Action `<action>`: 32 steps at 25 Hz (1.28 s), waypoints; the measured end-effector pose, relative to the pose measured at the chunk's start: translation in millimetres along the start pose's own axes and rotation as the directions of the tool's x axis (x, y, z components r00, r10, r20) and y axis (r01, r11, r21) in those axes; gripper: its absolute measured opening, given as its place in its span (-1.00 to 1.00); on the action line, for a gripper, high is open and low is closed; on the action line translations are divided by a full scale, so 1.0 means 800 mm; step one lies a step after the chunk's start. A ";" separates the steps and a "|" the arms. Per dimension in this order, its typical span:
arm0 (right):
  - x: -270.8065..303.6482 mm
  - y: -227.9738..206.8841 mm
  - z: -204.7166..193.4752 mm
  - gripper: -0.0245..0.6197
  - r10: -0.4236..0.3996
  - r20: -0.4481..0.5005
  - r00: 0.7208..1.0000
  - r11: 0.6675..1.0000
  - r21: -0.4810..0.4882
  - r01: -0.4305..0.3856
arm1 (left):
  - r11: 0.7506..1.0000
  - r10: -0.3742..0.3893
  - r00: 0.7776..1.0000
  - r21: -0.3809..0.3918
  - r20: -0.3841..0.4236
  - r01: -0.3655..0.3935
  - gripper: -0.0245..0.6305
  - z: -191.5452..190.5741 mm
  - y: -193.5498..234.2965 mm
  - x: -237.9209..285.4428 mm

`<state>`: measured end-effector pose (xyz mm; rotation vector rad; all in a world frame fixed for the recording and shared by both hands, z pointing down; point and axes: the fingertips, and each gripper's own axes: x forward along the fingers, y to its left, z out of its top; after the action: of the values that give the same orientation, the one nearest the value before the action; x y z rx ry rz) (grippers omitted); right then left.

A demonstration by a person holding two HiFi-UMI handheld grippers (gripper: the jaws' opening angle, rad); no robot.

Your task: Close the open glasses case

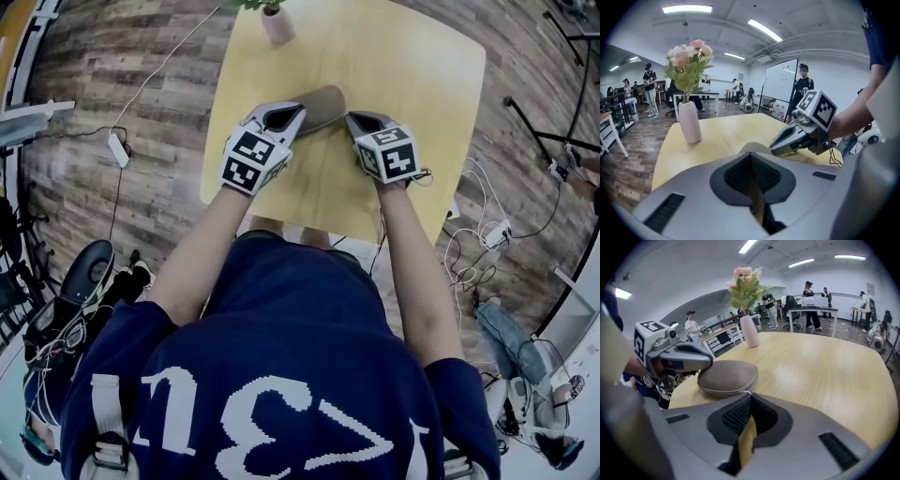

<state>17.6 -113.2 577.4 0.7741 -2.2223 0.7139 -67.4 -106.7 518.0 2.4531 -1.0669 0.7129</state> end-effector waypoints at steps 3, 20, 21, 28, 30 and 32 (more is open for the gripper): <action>0.007 -0.023 0.008 -0.85 -0.031 0.001 1.000 0.998 0.048 0.031 | 1.000 -0.004 1.000 -0.005 0.004 0.004 -0.89 0.000 0.000 0.000; -0.044 0.109 -0.069 -0.86 0.244 -0.093 0.965 0.955 -0.148 -0.256 | 0.995 -0.063 0.998 0.074 -0.022 0.064 -0.89 -0.013 -0.010 -0.026; -0.041 0.106 -0.071 -0.86 0.235 -0.096 0.967 0.961 -0.129 -0.246 | 0.994 -0.067 0.997 0.089 -0.025 0.069 -0.89 -0.015 -0.011 -0.028; -0.021 0.074 -0.060 -0.86 0.167 -0.171 0.971 0.970 -0.147 -0.192 | 0.992 -0.082 0.997 0.101 -0.002 0.082 -0.89 -0.034 -0.018 -0.042; -0.019 0.071 -0.058 -0.85 0.157 -0.189 0.969 0.967 -0.169 -0.190 | 0.991 -0.081 0.997 0.104 -0.003 0.081 -0.89 -0.033 -0.017 -0.041; -0.018 0.062 -0.056 -0.86 0.157 -0.176 0.972 0.974 -0.135 -0.181 | 0.991 -0.086 0.996 0.104 -0.009 0.087 -0.89 -0.034 -0.018 -0.041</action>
<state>10.2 -45.5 581.4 0.4382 -2.1785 0.6575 -83.8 -65.1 518.8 2.5670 -0.9374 0.7637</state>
